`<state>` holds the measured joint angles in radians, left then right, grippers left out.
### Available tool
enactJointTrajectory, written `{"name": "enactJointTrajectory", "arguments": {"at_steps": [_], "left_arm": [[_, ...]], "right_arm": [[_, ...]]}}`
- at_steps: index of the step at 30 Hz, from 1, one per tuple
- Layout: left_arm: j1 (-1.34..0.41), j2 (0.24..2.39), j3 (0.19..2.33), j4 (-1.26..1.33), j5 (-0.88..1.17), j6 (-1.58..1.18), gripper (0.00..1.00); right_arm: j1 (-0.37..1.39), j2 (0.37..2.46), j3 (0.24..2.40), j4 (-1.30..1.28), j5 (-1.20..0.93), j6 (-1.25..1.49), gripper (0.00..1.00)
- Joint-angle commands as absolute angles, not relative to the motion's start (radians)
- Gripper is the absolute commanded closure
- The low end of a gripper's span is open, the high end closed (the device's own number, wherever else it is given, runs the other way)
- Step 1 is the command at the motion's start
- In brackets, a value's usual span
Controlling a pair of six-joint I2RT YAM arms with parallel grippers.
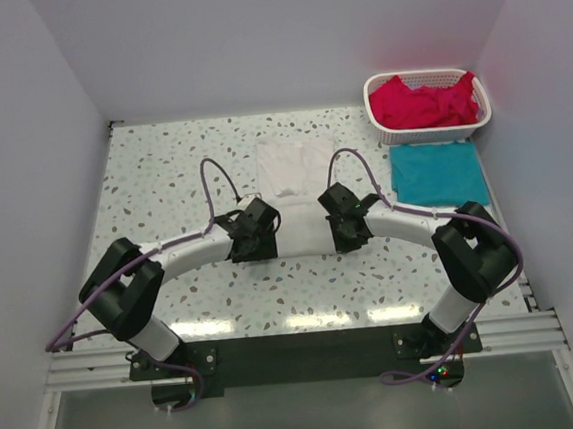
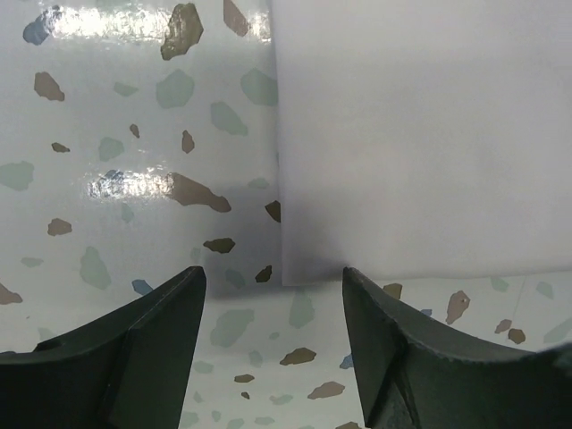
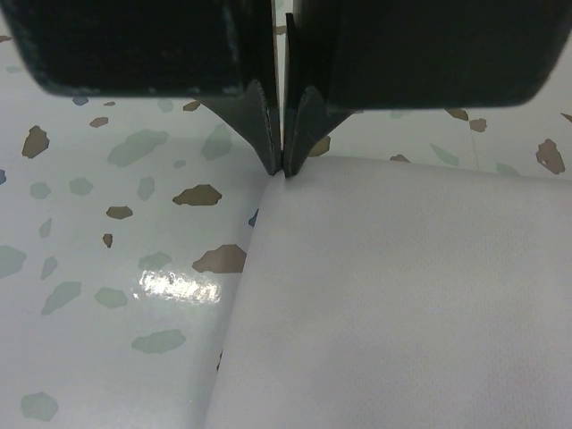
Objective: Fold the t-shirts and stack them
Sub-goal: Fold the tshirt
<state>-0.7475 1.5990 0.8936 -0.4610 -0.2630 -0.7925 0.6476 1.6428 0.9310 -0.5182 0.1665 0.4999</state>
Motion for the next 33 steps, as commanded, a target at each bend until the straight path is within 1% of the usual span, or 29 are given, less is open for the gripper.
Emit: {"name": "enactJointTrajectory", "arguments": {"at_steps": [1,2,4,5,8,13,18,22,23,24,25,26,27,28,29,30,31,33], "left_arm": [[-0.750,1.611,0.946,-0.451,-0.267,-0.790,0.33],[-0.750,1.620,0.950,-0.451,-0.268,-0.790,0.37],[-0.750,1.628,0.960,-0.453,-0.265,-0.784,0.40],[-0.750,1.631,0.963,-0.454,-0.264,-0.784,0.44],[-0.752,1.649,0.968,-0.466,-0.262,-0.784,0.50],[-0.752,1.678,0.962,-0.476,-0.252,-0.781,0.53],[-0.752,1.715,0.965,-0.474,-0.244,-0.776,0.59],[-0.750,1.732,0.969,-0.485,-0.244,-0.776,0.67],[-0.750,1.736,0.969,-0.486,-0.242,-0.778,0.71],[-0.752,1.738,0.966,-0.489,-0.235,-0.779,0.73],[-0.750,1.740,0.965,-0.489,-0.232,-0.782,0.75],[-0.753,1.738,0.960,-0.489,-0.229,-0.785,0.80],[-0.753,1.736,0.953,-0.488,-0.224,-0.787,0.83],[-0.755,1.736,0.948,-0.485,-0.221,-0.790,0.86],[-0.756,1.732,0.943,-0.485,-0.216,-0.792,0.90],[-0.758,1.730,0.937,-0.483,-0.212,-0.795,0.92],[-0.761,1.730,0.936,-0.483,-0.209,-0.798,0.94],[-0.764,1.720,0.928,-0.483,-0.206,-0.801,0.96]], "right_arm": [[0.653,1.715,0.873,-0.571,0.193,0.508,1.00],[0.653,1.715,0.873,-0.569,0.193,0.508,1.00],[0.655,1.713,0.874,-0.568,0.193,0.505,1.00],[0.655,1.713,0.874,-0.569,0.195,0.505,1.00],[0.655,1.712,0.876,-0.571,0.195,0.505,1.00],[0.657,1.703,0.876,-0.577,0.193,0.503,1.00],[0.657,1.700,0.884,-0.584,0.193,0.502,1.00],[0.657,1.683,0.899,-0.603,0.192,0.502,1.00],[0.657,1.671,0.902,-0.607,0.193,0.505,0.98],[0.657,1.663,0.905,-0.617,0.192,0.503,0.95],[0.657,1.655,0.914,-0.623,0.193,0.506,0.89],[0.657,1.648,0.919,-0.627,0.193,0.509,0.85],[0.658,1.626,0.923,-0.637,0.193,0.512,0.81],[0.657,1.618,0.934,-0.641,0.192,0.514,0.73],[0.657,1.609,0.940,-0.644,0.187,0.520,0.70],[0.655,1.594,0.945,-0.649,0.186,0.522,0.66],[0.658,1.586,0.954,-0.650,0.183,0.525,0.61],[0.657,1.580,0.960,-0.649,0.166,0.531,0.57]]}}
